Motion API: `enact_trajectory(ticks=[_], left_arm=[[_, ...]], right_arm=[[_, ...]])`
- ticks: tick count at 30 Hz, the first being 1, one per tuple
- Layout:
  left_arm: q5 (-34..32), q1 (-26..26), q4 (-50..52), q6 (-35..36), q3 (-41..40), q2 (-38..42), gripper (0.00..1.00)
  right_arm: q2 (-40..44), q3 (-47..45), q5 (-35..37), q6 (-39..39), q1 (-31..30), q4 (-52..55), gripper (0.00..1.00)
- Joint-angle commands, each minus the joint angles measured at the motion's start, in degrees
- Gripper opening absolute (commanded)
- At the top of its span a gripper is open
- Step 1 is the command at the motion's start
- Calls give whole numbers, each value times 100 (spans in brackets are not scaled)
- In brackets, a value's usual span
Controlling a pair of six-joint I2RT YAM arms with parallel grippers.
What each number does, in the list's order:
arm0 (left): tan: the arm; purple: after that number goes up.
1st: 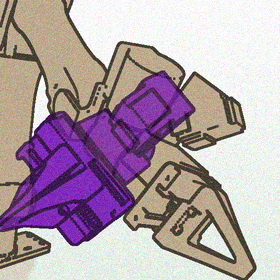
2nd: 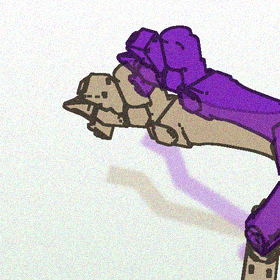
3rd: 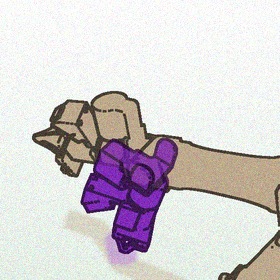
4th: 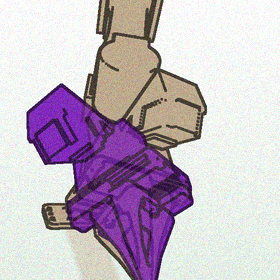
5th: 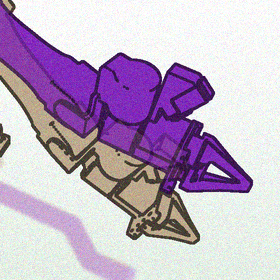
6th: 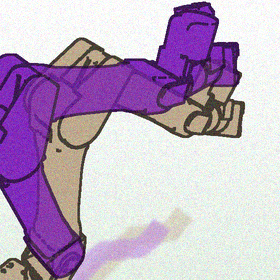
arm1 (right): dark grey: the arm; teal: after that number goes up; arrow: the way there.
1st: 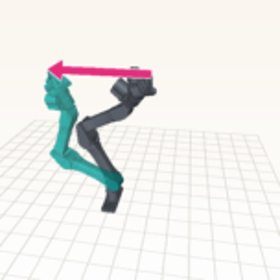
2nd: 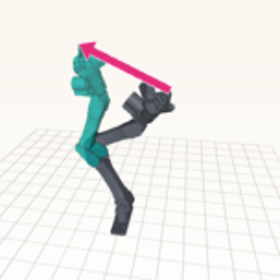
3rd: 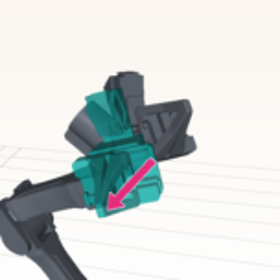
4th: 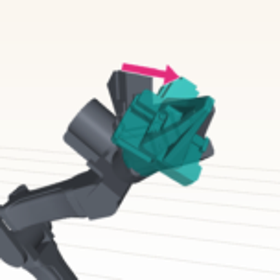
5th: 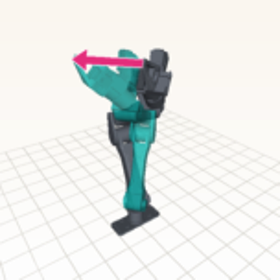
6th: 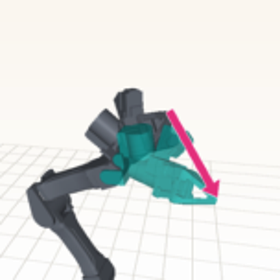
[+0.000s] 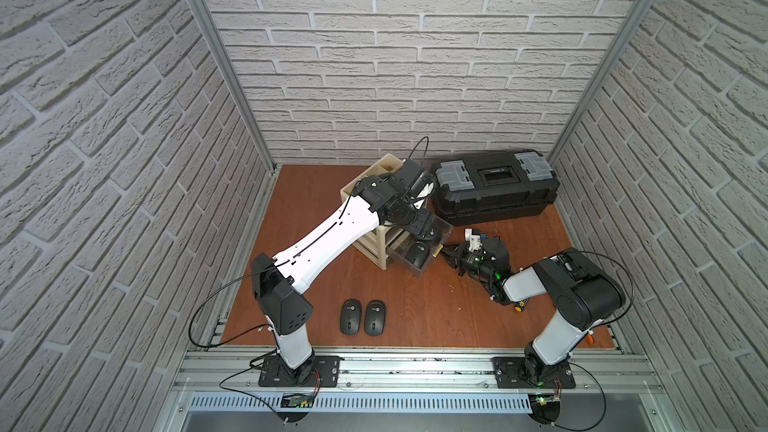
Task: Take the mice out of the drawer
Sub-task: Pick up the mouse from the drawer.
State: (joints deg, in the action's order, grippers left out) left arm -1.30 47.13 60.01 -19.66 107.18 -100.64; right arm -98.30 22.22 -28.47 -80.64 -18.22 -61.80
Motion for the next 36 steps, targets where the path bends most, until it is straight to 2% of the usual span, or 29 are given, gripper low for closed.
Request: enact_trajectory(ticks=[1, 10, 16, 23, 26, 31, 36], left_arm=[[-444, 178, -125, -154, -109, -172, 75], [-1476, 583, -224, -568, -313, -483, 70], [-1683, 744, -127, -840, -408, -799, 67], [-1578, 797, -138, -956, -485, -949, 67], [-1299, 765, -299, -979, -623, -958, 68], [-902, 672, -575, -1057, -919, -928, 77], [-579, 607, -805, -1055, -1158, -915, 81]], right_arm=[[-22, -55, -115, -75, 24, -507, 3], [-22, -77, -115, -71, 22, -486, 3], [-23, -96, -115, -62, 20, -469, 3], [-40, -79, -144, -62, 20, -469, 3], [-49, -77, -152, -63, 21, -472, 3], [-36, -90, -164, -66, 20, -473, 3], [-49, -95, -181, -67, 20, -473, 3]])
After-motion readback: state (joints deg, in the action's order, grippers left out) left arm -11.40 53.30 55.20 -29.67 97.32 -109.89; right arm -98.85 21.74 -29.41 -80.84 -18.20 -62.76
